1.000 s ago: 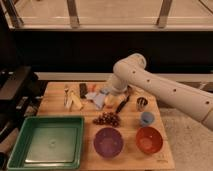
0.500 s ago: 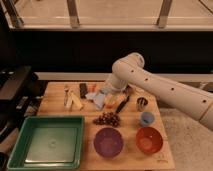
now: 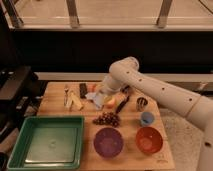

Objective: Place towel in table surface

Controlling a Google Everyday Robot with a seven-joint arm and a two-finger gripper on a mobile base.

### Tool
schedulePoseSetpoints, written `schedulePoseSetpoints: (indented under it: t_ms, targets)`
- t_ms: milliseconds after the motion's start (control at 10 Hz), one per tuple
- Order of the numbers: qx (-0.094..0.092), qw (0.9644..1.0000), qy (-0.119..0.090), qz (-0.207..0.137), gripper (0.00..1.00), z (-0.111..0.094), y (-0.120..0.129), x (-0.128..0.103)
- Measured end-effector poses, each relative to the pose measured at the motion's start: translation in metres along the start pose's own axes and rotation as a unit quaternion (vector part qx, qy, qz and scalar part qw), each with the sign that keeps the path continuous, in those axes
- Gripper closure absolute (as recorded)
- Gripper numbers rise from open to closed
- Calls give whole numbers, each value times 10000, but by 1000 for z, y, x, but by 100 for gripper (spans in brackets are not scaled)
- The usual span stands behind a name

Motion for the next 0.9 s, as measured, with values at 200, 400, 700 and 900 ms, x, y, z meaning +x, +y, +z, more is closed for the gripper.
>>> schedulePoseSetpoints:
  t_ms: [200, 400, 700, 900]
  targets:
    - [-108, 9999, -6, -117, 35, 34, -11, -7]
    - [-201, 9996, 69, -207, 35, 60, -19, -6]
    - [-272, 9992, 252, -174, 35, 88, -34, 12]
    - [-265, 9990, 359, -2, 35, 99, -42, 33]
